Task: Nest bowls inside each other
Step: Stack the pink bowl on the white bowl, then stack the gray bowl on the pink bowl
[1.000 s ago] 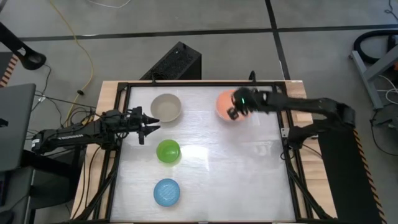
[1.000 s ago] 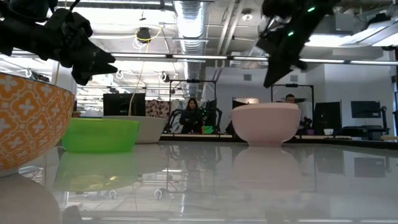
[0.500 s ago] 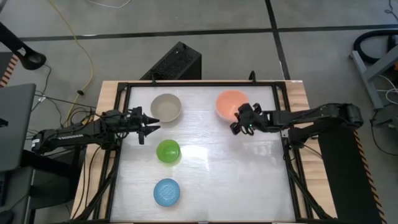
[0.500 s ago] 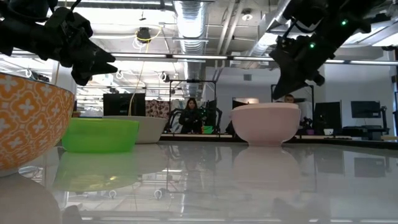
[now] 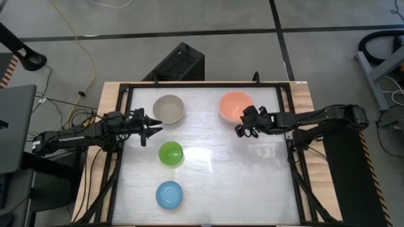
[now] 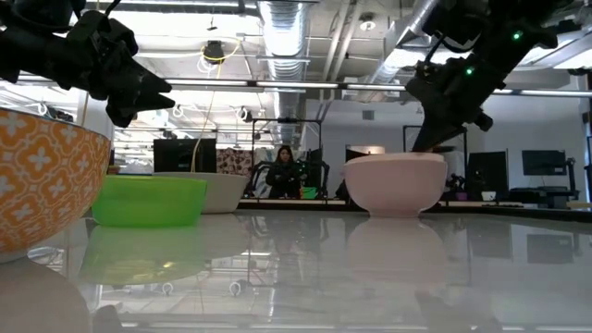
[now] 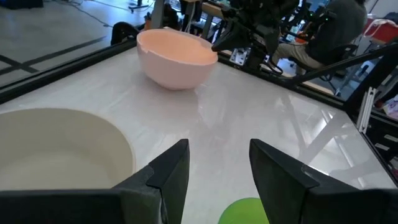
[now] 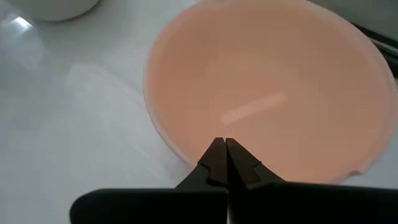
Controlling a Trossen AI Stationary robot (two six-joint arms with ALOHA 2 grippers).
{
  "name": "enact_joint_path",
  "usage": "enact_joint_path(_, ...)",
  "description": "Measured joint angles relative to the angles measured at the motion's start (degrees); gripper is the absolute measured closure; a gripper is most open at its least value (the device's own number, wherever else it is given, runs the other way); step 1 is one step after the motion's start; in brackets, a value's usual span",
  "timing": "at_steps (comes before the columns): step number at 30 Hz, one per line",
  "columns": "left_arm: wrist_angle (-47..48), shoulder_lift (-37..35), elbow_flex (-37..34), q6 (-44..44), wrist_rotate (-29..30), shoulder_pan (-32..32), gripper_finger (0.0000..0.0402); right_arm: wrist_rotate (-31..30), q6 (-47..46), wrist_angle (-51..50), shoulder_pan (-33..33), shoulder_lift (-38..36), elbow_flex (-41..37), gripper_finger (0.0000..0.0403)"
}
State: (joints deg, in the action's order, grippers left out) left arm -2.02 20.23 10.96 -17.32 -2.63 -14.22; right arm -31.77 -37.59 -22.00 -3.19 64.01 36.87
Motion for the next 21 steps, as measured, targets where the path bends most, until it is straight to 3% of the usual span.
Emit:
enact_joint_path(11, 0.0, 0.0, 0.0, 0.02, -0.04, 0.0, 0.0244, 1.76, 0.43, 0.09, 0.09, 0.0, 0.01, 0.0398)
enact_joint_path(17, 0.0, 0.0, 0.0, 0.0, -0.04, -0.01, 0.0244, 0.82, 5.35, 5.0, -1.83, 0.0, 1.54, 0.0398)
enact_joint_path(21, 0.0, 0.0, 0.0, 0.11, -0.02, 0.0, 0.0244, 3.63, 9.83, 12.22, -4.28, 0.34, 4.71, 0.0398)
